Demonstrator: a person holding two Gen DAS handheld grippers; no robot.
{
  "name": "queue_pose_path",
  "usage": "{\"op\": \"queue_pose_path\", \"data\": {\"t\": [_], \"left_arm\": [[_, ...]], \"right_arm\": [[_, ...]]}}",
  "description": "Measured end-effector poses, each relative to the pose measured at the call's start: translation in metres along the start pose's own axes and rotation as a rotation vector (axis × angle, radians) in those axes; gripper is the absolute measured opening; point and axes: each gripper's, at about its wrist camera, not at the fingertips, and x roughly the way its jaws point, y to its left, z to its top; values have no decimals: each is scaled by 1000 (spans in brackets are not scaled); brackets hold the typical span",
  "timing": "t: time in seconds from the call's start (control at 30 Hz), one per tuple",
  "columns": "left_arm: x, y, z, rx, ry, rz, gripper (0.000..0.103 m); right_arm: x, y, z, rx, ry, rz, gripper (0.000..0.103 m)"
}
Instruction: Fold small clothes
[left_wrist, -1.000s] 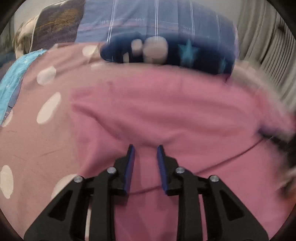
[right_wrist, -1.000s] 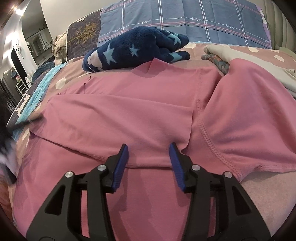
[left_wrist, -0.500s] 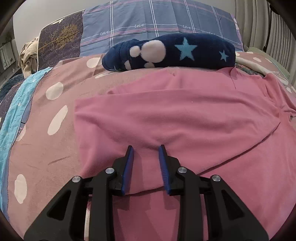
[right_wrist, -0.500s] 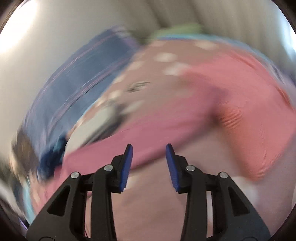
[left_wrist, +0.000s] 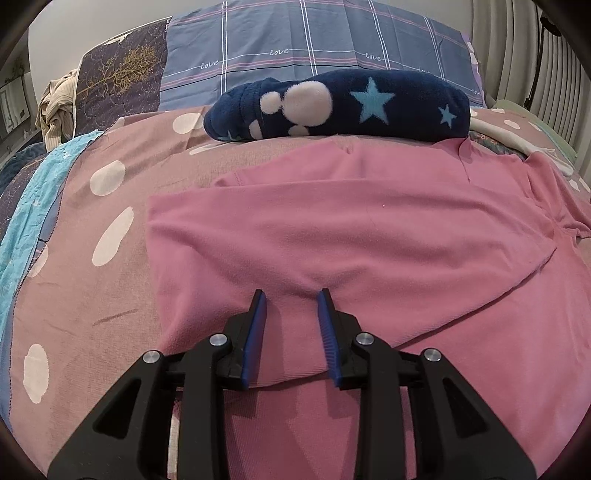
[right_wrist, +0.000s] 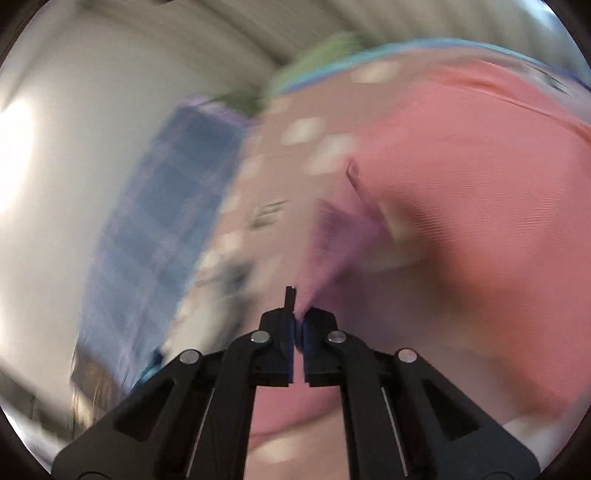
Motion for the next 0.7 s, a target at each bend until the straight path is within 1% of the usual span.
{"op": "queue_pose_path", "data": {"t": [0.03, 0.07, 0.1, 0.13, 0.17, 0.2, 0.23, 0.27, 0.3, 0.33, 0.37, 0.4, 0.5, 0.53, 0.57, 0.6, 0.67, 0.7], "left_arm": [[0, 0, 0, 0, 0, 0, 31], [0, 0, 0, 0, -1, 1, 31], [0, 0, 0, -1, -2, 1, 31], [0, 0, 0, -2, -2, -1, 31], [0, 1, 0, -6, -3, -5, 31], [-1, 2, 0, -9, -3, -9, 31], [-1, 2, 0, -12, -4, -13, 31], [-1, 3, -1, -17, -5, -18, 31], [-1, 4, 0, -20, -5, -22, 31], [-1, 5, 0, -24, -6, -28, 31], [-1, 6, 0, -27, -6, -32, 31], [-1, 6, 0, -31, -6, -37, 32], [-1, 9, 0, -49, -6, -60, 32], [-1, 11, 0, -57, -7, -71, 34], [-3, 13, 1, -68, -8, -93, 38], [-6, 14, 3, -77, -10, -115, 40], [-14, 15, 6, -97, -18, -157, 42], [-21, 14, 8, -109, -35, -199, 42]], "right_arm": [[2, 27, -11, -65, 29, 63, 3], [6, 61, -29, -140, 72, 146, 3], [10, 99, -53, -221, 122, 233, 3], [12, 124, -72, -278, 160, 293, 3], [17, 157, -101, -355, 216, 365, 3], [20, 177, -121, -405, 257, 409, 3], [27, 205, -156, -471, 332, 475, 3], [34, 221, -180, -511, 387, 513, 3], [40, 234, -206, -550, 437, 531, 3], [49, 245, -239, -601, 494, 533, 3], [54, 249, -256, -622, 526, 531, 3], [63, 250, -280, -642, 581, 525, 3], [84, 240, -320, -670, 675, 470, 3], [88, 235, -322, -674, 689, 459, 3], [92, 229, -327, -682, 700, 442, 4], [95, 224, -331, -685, 708, 436, 4], [97, 220, -335, -684, 720, 438, 5], [98, 219, -338, -686, 715, 447, 7]]}}
